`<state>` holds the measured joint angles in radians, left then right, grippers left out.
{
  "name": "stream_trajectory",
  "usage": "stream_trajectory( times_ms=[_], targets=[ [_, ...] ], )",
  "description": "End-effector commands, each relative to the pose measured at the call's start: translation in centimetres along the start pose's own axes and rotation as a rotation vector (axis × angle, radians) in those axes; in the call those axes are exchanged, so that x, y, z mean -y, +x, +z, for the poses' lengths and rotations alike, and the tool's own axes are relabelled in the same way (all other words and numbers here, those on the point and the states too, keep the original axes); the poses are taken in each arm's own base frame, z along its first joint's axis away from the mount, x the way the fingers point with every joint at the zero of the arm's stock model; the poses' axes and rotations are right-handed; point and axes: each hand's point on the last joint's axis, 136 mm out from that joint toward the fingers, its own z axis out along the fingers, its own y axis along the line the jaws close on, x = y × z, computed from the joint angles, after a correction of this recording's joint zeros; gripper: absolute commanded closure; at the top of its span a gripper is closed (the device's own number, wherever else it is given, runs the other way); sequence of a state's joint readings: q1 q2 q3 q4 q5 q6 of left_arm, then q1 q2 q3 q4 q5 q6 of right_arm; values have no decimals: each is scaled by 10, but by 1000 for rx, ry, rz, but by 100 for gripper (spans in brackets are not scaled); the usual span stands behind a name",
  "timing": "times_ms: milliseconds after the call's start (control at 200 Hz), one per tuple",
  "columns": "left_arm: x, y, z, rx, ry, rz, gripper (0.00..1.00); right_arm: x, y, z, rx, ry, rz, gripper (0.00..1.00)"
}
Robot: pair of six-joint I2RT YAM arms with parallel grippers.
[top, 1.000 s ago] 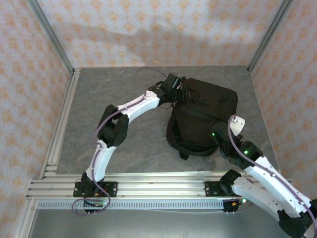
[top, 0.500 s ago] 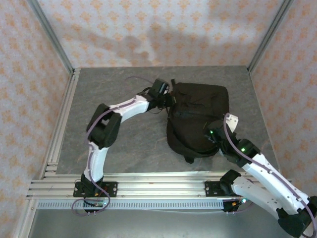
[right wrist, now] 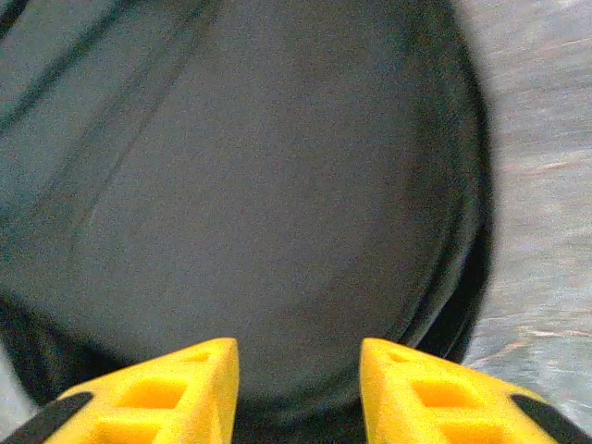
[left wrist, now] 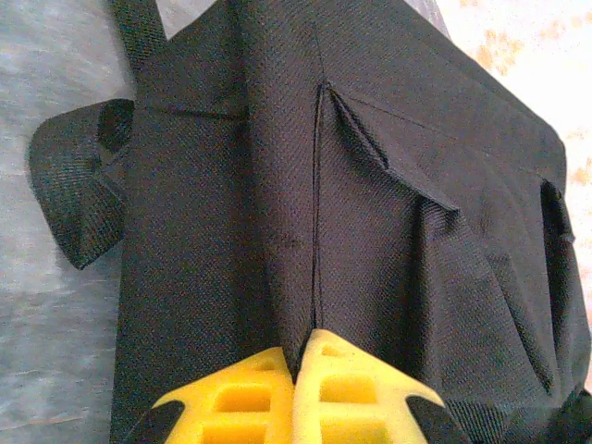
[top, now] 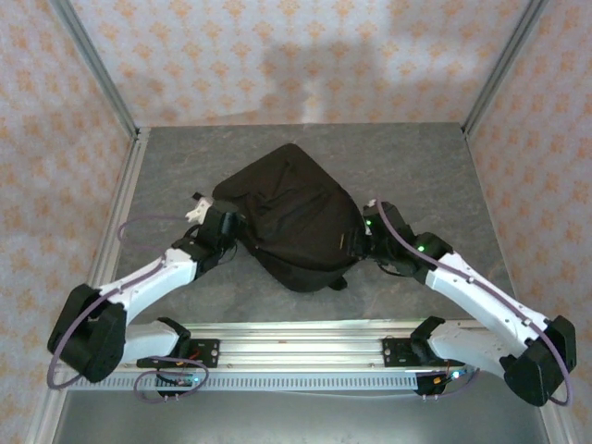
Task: Pack the student bag
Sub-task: Zip the student bag at the center of the table.
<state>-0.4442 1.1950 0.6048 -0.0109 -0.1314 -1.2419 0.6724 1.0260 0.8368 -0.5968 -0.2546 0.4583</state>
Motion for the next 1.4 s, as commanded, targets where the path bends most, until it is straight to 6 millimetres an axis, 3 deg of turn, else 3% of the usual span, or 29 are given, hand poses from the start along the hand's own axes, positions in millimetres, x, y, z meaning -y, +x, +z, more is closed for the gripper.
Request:
stream_trajectory(
  times_ms=[0, 155, 385, 505, 686, 806, 871, 991, 1101, 1206, 1271, 1396],
  targets=[
    [7, -24, -12, 116, 26, -68, 100, -51, 36, -8, -150, -239, -140, 73],
    [-3, -20, -11, 105, 5, -80, 100, -65, 79, 3, -261, -245, -243, 77],
    [-6, 2, -7, 35, -1, -108, 100, -59, 83, 60, -230, -47, -238, 88],
    [-2, 11, -10, -1, -8, -86, 100, -21, 54, 73, -110, 230, -247, 92],
    [-12, 28, -16, -51, -22, -96, 100, 33, -2, 55, 97, 562, -234, 94],
    [-10, 50, -17, -103, 3, -111, 100, 67, -27, 43, 172, 683, -148, 93],
    [0, 63, -18, -143, 24, -99, 100, 72, -32, 39, 182, 678, -121, 93],
    [18, 85, -18, -235, 48, -70, 100, 48, -26, 37, 131, 506, -167, 86],
    [19, 100, -15, -295, 48, -94, 100, 0, -2, 33, 33, 170, -207, 71],
    [19, 102, -16, -290, 72, -138, 100, -43, 10, 13, 11, -105, -137, 60],
    [23, 101, -18, -274, 91, -150, 100, -55, 11, 13, 2, -171, -44, 52],
    [34, 100, -24, -246, 141, -168, 100, -74, 11, 29, -17, -201, 90, 51]
  ],
)
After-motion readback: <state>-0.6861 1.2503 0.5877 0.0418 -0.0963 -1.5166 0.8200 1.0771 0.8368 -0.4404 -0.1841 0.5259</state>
